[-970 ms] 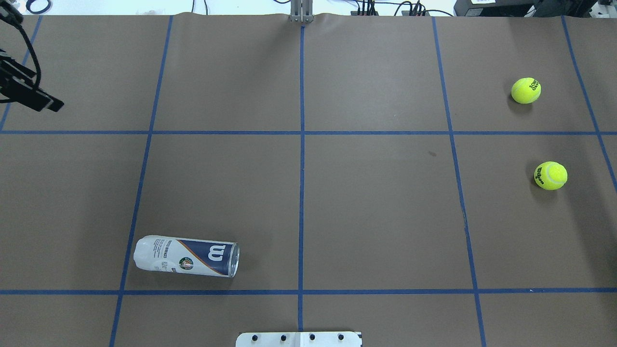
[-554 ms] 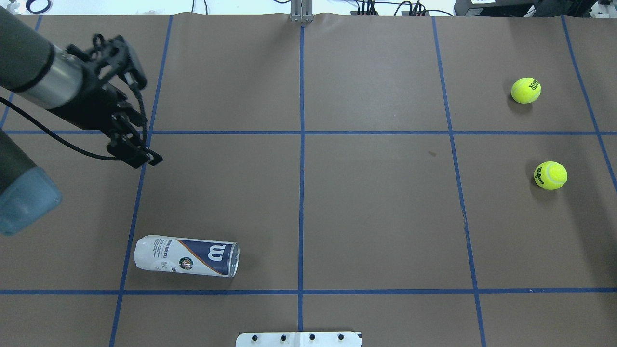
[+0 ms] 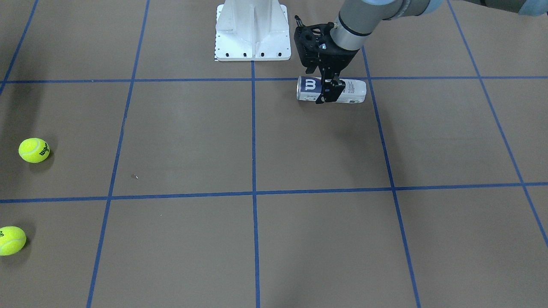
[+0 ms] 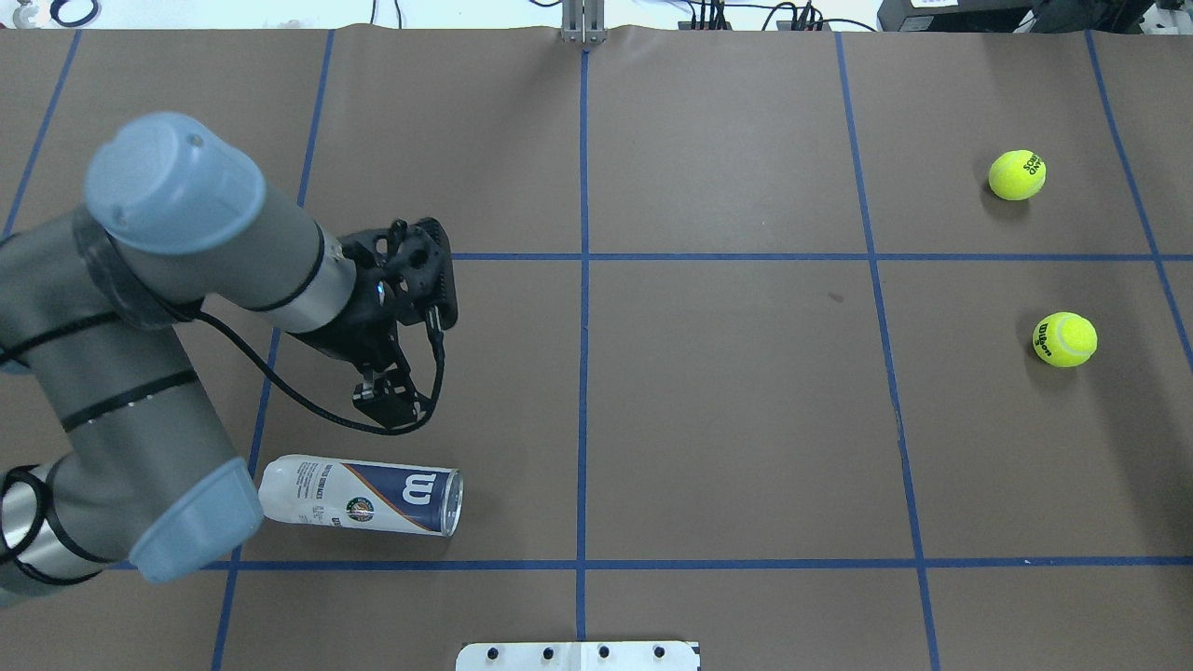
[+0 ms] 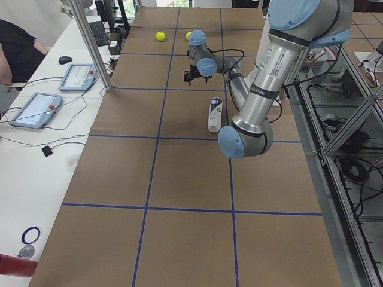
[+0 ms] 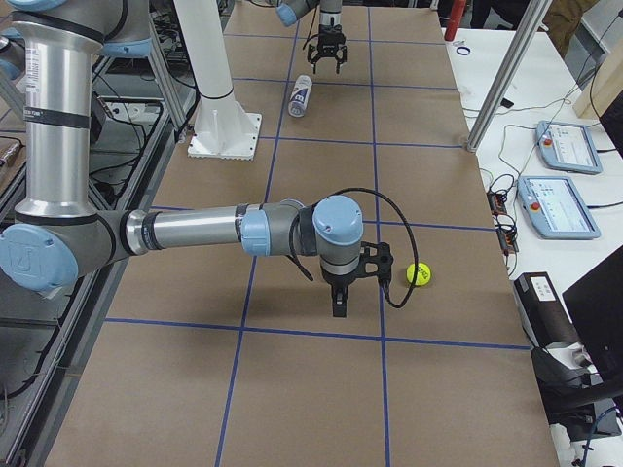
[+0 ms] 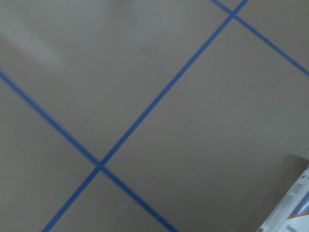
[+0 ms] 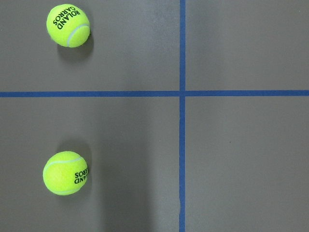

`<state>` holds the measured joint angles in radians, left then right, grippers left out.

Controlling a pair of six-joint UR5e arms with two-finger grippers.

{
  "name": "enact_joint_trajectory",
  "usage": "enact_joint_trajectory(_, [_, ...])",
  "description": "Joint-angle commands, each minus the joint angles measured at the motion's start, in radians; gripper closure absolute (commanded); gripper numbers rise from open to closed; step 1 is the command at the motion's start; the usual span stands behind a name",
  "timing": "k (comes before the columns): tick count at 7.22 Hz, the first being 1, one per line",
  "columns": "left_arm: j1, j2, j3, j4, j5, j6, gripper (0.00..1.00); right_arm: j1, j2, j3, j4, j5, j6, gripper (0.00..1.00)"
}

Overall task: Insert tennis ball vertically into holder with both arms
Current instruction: 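Move the left gripper down over the lying Wilson tennis can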

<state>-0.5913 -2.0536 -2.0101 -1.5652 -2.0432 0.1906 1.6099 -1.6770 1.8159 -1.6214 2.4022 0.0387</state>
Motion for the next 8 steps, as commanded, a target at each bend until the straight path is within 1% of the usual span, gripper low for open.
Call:
enact_joint_trajectory(1, [0.082, 0.009, 0.011, 0.001, 0.083, 0.032, 0.00, -0.001, 0.000, 0.000, 0.000, 0.000, 0.001, 0.01])
enact_joint_trajectory(4, [0.137, 0.021, 0.031, 0.002, 0.086, 0.033, 0.01, -0.001, 0.000, -0.003, 0.000, 0.000, 0.000, 0.01])
enact_joint_trajectory(5, [0.166, 0.021, 0.034, 0.002, 0.137, 0.033, 0.01, -0.001, 0.000, -0.004, 0.000, 0.000, 0.000, 0.01])
enact_joint_trajectory(6, [0.192, 0.020, 0.036, 0.002, 0.170, 0.033, 0.01, -0.001, 0.000, -0.007, 0.000, 0.000, 0.000, 0.01])
enact_joint_trajectory(8, [0.202, 0.023, 0.031, 0.002, 0.172, 0.033, 0.01, -0.001, -0.003, -0.010, -0.002, -0.001, 0.000, 0.01])
